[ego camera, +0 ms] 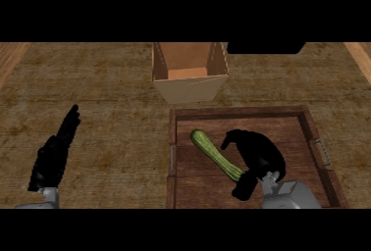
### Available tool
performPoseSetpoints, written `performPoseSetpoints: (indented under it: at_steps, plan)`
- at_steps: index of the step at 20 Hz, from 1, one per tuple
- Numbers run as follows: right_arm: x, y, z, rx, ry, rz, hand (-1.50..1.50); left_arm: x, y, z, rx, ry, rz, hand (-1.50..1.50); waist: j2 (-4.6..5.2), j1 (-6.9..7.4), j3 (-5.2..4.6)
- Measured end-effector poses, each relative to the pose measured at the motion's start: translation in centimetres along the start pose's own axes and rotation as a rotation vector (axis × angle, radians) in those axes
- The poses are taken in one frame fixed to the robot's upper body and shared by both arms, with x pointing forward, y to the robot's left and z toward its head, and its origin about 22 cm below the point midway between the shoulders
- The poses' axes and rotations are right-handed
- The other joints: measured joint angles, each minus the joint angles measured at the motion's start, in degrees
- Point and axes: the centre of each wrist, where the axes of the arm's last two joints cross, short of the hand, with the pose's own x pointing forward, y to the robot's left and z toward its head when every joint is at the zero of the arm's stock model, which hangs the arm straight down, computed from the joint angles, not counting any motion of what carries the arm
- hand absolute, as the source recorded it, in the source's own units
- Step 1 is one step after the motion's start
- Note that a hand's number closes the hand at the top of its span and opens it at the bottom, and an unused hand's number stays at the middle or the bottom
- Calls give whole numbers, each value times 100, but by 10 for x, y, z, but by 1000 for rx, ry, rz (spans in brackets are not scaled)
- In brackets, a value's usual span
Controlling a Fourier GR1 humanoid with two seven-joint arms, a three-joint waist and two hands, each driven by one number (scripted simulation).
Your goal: Pick the squash from the tray and place it in the cardboard box
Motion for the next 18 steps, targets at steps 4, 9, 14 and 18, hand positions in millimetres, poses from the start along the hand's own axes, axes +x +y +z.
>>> performPoseSetpoints:
  at_steps: [4,9,14,18]
  plan:
    - [2,0,-2,-97,-13,53,150,6,0,-2,-3,-1,2,0,3,11,5]
    - [7,-6,-2,-184,-43,87,150,6,0,-2,-1,1,-1,0,13,12,14]
    - [-15,-54,-21,-236,-185,187,150,11,-4,-3,-31,-21,6,0,116,206,40]
    - [-30,-102,-25,-252,-345,308,150,18,-11,-7,-61,-56,7,0,264,481,61]
